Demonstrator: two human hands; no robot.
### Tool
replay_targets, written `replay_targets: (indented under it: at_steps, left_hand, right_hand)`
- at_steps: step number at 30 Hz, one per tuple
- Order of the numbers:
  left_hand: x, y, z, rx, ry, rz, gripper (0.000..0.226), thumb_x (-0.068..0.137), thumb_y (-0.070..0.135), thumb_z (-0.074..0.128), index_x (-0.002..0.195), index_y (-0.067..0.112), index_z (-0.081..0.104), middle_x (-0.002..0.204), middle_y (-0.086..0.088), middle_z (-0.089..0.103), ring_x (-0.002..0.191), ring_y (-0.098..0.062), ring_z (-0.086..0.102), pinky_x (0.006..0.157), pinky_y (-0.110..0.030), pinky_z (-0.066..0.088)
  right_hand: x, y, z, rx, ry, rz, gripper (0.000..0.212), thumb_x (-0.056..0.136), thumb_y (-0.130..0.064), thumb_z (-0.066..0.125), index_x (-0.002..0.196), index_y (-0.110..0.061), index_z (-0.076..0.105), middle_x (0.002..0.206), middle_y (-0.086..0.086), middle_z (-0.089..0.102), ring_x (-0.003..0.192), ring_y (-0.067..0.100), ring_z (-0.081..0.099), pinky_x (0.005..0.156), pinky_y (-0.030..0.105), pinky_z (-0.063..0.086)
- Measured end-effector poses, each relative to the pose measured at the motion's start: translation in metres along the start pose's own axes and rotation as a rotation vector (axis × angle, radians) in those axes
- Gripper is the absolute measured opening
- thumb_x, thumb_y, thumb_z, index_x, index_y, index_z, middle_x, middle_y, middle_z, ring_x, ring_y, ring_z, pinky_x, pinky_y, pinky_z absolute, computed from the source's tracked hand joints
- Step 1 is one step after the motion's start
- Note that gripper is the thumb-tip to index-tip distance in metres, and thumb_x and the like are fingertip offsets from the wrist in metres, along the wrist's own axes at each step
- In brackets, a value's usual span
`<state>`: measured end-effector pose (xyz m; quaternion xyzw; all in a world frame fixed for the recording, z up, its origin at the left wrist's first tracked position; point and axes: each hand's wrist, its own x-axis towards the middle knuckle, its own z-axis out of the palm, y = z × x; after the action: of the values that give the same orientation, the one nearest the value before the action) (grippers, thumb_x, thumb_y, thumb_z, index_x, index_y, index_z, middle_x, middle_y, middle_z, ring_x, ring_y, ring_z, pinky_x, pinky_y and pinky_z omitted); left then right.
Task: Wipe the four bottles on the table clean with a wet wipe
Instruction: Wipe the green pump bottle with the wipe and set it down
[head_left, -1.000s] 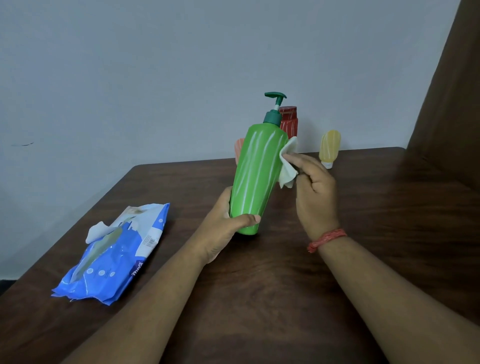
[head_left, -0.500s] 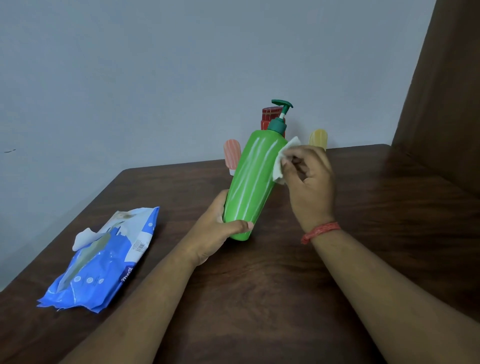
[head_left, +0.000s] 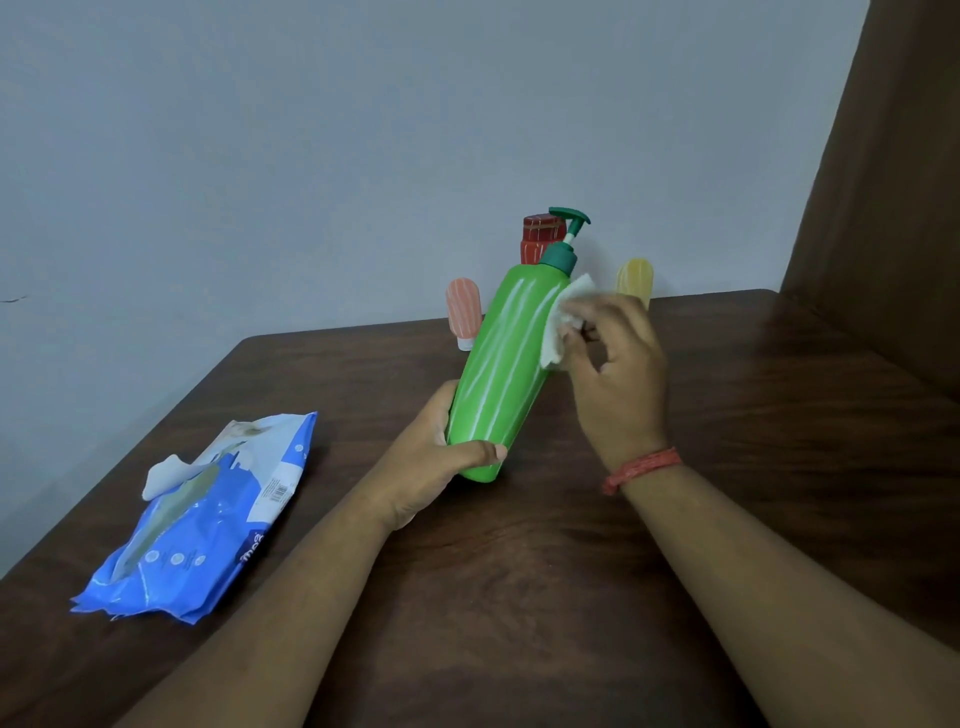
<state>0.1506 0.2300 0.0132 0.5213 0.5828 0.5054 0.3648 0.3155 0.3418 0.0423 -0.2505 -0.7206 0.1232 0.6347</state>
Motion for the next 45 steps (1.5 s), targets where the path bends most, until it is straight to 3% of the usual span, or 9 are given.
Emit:
replay_targets:
  at_steps: [3, 8, 13, 17, 23, 27, 32, 37, 45]
  left_hand:
    - [0.001, -0.001, -0.001, -0.074, 0.020, -0.022, 0.066, 0.065, 0.021, 0.081, 0.123, 0.040, 0.054, 0.119, 0.003, 0.067, 0.112, -0.017, 0.065, 0.091, -0.030, 0.053]
    - [0.002, -0.001, -0.002, -0.073, -0.021, -0.031, 0.071, 0.060, 0.029, 0.083, 0.125, 0.039, 0.055, 0.121, 0.003, 0.068, 0.115, -0.018, 0.064, 0.098, -0.034, 0.052]
    - [0.003, -0.003, -0.005, -0.216, 0.006, -0.040, 0.065, 0.068, 0.009, 0.074, 0.128, 0.029, 0.055, 0.118, -0.001, 0.070, 0.109, -0.016, 0.066, 0.087, -0.028, 0.052]
    - [0.003, -0.002, -0.005, -0.191, -0.037, -0.044, 0.067, 0.069, 0.010, 0.075, 0.130, 0.029, 0.054, 0.120, 0.000, 0.070, 0.111, -0.017, 0.066, 0.089, -0.028, 0.051]
    - [0.004, -0.005, -0.009, -0.282, -0.007, -0.046, 0.065, 0.070, 0.007, 0.072, 0.129, 0.029, 0.055, 0.118, 0.000, 0.071, 0.110, -0.017, 0.067, 0.092, -0.031, 0.053]
    - [0.004, -0.004, -0.008, -0.243, -0.053, -0.049, 0.064, 0.071, 0.008, 0.072, 0.130, 0.027, 0.054, 0.117, 0.001, 0.072, 0.110, -0.016, 0.067, 0.093, -0.030, 0.053]
    - [0.007, -0.007, -0.011, -0.348, 0.004, -0.055, 0.065, 0.071, 0.007, 0.069, 0.131, 0.025, 0.055, 0.113, 0.000, 0.073, 0.105, -0.017, 0.066, 0.088, -0.032, 0.052]
    - [0.007, -0.008, -0.011, -0.324, -0.046, -0.064, 0.067, 0.070, 0.009, 0.071, 0.132, 0.027, 0.054, 0.113, 0.001, 0.073, 0.106, -0.018, 0.068, 0.088, -0.033, 0.053]
    - [0.008, -0.009, -0.013, -0.376, -0.037, -0.066, 0.069, 0.072, 0.010, 0.070, 0.137, 0.024, 0.052, 0.115, -0.004, 0.072, 0.105, -0.024, 0.067, 0.084, -0.036, 0.055]
  right_hand:
    - [-0.007, -0.003, 0.006, -0.017, -0.088, -0.057, 0.010, 0.089, -0.002, 0.067, 0.097, -0.005, 0.071, 0.103, 0.004, 0.064, 0.099, 0.019, 0.060, 0.085, 0.033, 0.053]
    - [0.003, 0.003, 0.000, -0.007, 0.026, 0.062, 0.014, 0.091, -0.004, 0.067, 0.104, -0.006, 0.070, 0.108, 0.003, 0.062, 0.099, 0.003, 0.053, 0.086, 0.006, 0.042]
    - [-0.012, -0.004, 0.010, 0.037, -0.133, -0.012, 0.013, 0.088, -0.001, 0.068, 0.099, -0.007, 0.072, 0.103, 0.000, 0.062, 0.097, 0.013, 0.060, 0.084, 0.021, 0.050]
    - [0.000, 0.001, 0.006, 0.031, -0.007, 0.057, 0.020, 0.091, -0.003, 0.066, 0.109, -0.009, 0.071, 0.110, -0.007, 0.056, 0.103, 0.009, 0.056, 0.090, 0.020, 0.050]
    - [-0.015, -0.007, 0.013, 0.040, -0.178, -0.005, 0.020, 0.089, -0.002, 0.067, 0.107, -0.007, 0.072, 0.109, 0.001, 0.061, 0.103, 0.016, 0.059, 0.087, 0.029, 0.053]
    - [-0.005, -0.003, 0.010, 0.059, -0.071, 0.080, 0.027, 0.091, -0.002, 0.064, 0.116, -0.011, 0.069, 0.114, -0.006, 0.054, 0.107, 0.014, 0.058, 0.090, 0.024, 0.053]
    - [-0.020, -0.010, 0.015, 0.073, -0.263, -0.002, 0.023, 0.089, -0.001, 0.065, 0.110, -0.009, 0.070, 0.109, -0.006, 0.054, 0.100, 0.011, 0.057, 0.085, 0.024, 0.052]
    - [-0.010, -0.007, 0.015, 0.025, -0.156, 0.054, 0.029, 0.092, 0.000, 0.062, 0.119, -0.010, 0.068, 0.116, -0.001, 0.054, 0.109, 0.015, 0.055, 0.093, 0.028, 0.051]
    - [-0.014, -0.005, 0.018, -0.014, -0.239, -0.022, 0.029, 0.090, -0.001, 0.063, 0.116, -0.011, 0.069, 0.113, 0.000, 0.051, 0.105, 0.011, 0.052, 0.091, 0.019, 0.044]
